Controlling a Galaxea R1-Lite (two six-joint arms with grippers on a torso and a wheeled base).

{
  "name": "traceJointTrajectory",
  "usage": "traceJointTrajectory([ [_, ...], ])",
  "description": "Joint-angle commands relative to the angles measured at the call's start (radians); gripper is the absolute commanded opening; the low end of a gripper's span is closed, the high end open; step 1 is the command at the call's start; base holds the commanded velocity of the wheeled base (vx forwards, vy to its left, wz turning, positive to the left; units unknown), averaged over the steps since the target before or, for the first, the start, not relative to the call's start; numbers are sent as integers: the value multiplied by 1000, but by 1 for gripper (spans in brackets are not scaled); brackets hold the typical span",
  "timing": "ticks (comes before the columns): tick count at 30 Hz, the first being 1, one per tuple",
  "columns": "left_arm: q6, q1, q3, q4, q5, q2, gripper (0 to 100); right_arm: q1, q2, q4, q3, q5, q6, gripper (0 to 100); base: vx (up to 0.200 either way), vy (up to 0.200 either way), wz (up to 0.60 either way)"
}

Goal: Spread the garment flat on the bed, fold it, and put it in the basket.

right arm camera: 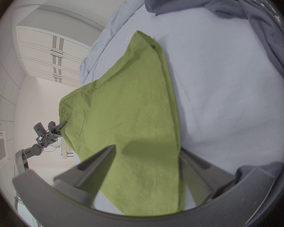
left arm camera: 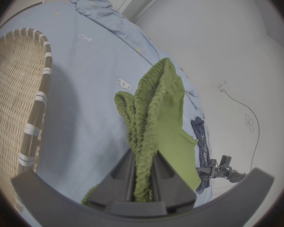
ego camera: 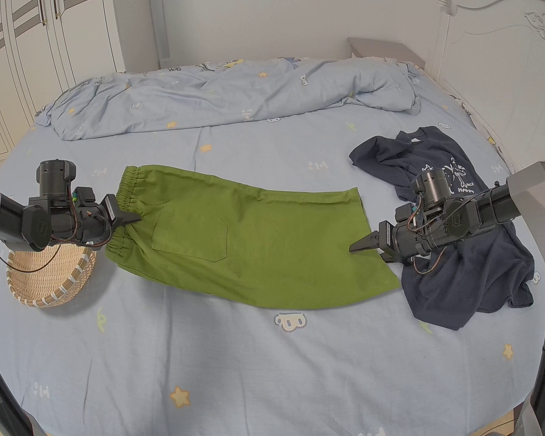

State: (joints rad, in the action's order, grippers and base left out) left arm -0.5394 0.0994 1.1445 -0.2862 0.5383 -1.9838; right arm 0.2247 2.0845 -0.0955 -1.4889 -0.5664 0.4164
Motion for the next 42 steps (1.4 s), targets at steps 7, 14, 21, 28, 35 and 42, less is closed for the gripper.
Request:
traceJointTrajectory([
  [7, -1, 2, 0, -1, 0, 2, 0, -21, 3, 7, -1, 3, -5, 0, 0, 0, 0],
  [14, 1, 3, 0, 1, 0, 5, 0, -21, -29, 5, 9, 11, -10, 0, 0, 0, 0],
  [21, 47, 14, 0, 124, 0, 60, 0, -19, -195, 2, 79, 11, -25, 0, 0, 0, 0],
  [28, 122, 16, -54, 268, 0, 145, 0, 21, -331, -12, 213, 11, -27, 0, 0, 0, 0],
  [35, 217, 53, -246, 259, 0, 244, 0, 82, -420, -3, 453, 45, -25, 0, 0, 0, 0],
  [42, 323, 62, -433, 259, 0, 332, 0, 200, -503, 73, 699, 132, -14, 0, 0, 0, 0],
])
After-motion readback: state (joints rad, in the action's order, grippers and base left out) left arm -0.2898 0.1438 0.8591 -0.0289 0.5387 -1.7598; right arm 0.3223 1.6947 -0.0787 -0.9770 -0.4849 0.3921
